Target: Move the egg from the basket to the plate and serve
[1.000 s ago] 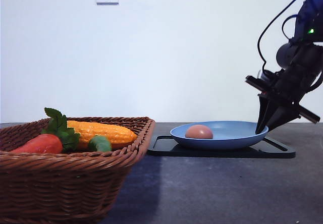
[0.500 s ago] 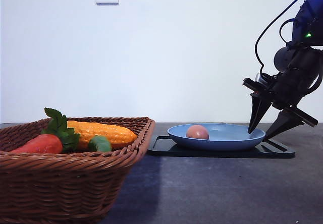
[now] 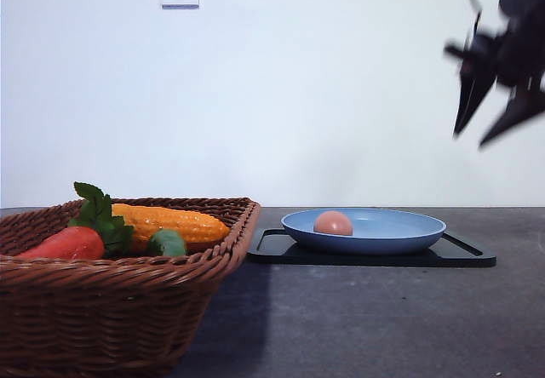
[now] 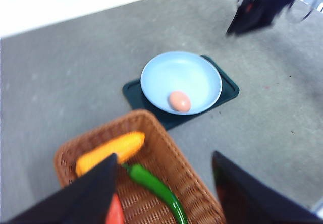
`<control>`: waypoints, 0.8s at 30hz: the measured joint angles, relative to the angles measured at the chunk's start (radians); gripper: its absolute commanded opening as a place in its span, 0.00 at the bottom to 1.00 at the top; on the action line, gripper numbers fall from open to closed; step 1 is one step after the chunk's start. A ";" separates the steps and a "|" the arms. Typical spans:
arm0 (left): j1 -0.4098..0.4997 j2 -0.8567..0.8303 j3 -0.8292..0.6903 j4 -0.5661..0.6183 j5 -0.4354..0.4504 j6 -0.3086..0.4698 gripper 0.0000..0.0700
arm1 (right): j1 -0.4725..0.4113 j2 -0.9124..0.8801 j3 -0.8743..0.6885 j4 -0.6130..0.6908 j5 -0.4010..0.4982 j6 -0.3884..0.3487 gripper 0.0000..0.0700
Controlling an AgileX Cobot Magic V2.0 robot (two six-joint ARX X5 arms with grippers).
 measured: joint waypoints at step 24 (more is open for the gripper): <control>0.300 0.104 -0.061 0.103 0.019 0.231 0.00 | 0.574 -0.863 -0.488 0.213 0.454 -0.083 0.00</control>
